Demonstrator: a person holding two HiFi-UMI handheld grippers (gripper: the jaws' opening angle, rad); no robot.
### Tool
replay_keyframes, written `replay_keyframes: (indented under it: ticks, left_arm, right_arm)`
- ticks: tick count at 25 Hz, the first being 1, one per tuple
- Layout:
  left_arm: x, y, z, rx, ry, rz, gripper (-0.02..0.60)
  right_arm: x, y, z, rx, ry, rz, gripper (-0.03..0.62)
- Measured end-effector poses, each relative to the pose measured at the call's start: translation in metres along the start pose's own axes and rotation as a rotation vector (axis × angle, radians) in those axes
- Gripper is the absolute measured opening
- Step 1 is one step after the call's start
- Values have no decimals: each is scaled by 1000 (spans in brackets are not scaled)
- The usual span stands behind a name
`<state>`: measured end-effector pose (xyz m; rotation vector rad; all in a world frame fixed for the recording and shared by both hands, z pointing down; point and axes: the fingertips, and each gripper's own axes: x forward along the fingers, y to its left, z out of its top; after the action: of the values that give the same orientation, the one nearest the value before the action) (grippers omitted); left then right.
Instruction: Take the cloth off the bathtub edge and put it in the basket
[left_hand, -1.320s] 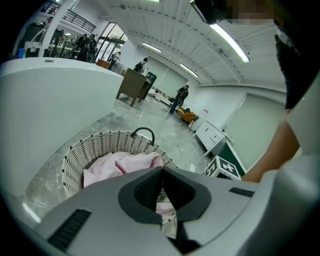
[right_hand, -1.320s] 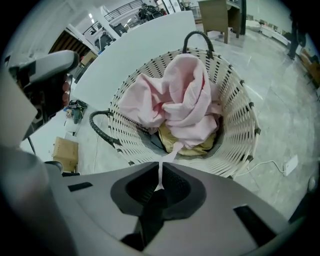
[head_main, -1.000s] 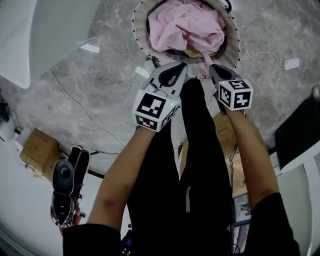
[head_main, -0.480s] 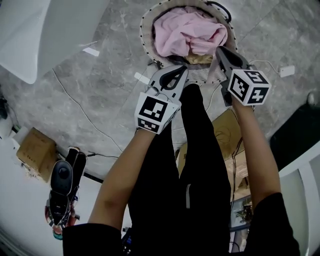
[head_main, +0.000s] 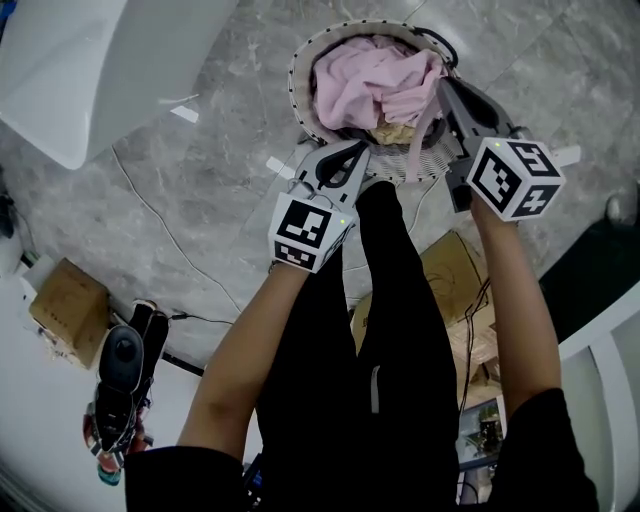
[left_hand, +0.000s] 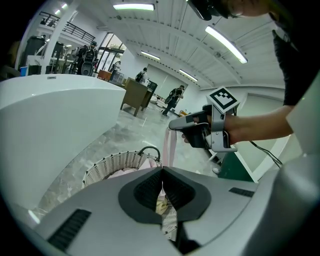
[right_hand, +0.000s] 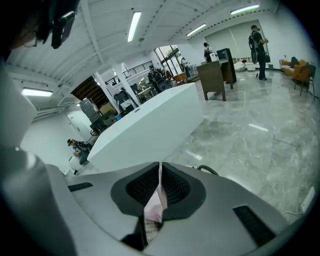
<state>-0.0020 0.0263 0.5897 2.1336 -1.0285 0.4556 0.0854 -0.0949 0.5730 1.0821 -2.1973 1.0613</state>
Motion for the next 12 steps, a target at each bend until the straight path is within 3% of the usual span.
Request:
replay_keyframes:
  ticks: [12]
  left_arm:
    - [8, 6, 9, -21, -17, 4, 15]
  right_arm:
    - [-7, 10, 54, -18, -84, 11, 41]
